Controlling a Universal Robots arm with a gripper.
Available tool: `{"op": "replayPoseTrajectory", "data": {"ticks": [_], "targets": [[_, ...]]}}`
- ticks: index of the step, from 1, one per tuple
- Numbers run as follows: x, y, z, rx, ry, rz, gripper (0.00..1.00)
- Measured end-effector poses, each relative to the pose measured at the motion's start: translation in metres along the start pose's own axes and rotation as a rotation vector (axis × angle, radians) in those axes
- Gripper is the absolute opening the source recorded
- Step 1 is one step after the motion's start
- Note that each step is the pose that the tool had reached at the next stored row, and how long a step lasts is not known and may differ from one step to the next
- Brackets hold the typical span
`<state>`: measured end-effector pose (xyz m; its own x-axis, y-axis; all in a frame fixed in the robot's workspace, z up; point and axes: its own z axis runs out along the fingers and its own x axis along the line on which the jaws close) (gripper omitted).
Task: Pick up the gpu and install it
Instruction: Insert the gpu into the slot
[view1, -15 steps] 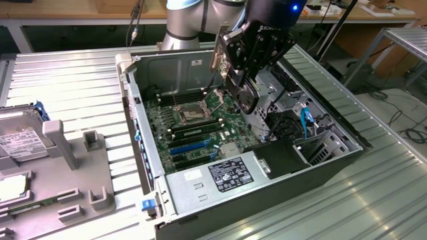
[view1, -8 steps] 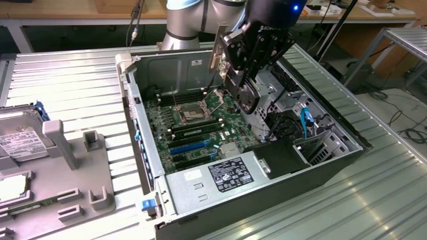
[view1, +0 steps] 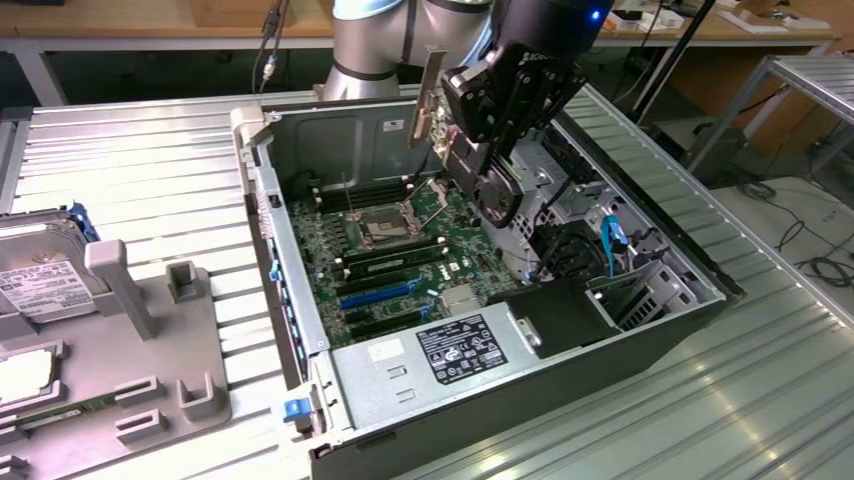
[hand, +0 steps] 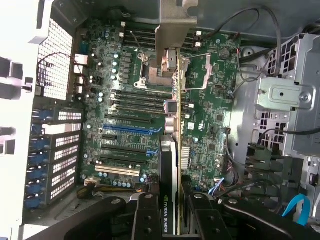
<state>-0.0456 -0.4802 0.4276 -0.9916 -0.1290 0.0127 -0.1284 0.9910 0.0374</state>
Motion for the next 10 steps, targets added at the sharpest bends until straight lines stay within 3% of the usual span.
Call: {"op": "replayPoseTrajectory", "data": {"ticks": [10], "targets": [[0.0,0.0,0.0,0.0012,0.0036,-0.095,0.27]]}}
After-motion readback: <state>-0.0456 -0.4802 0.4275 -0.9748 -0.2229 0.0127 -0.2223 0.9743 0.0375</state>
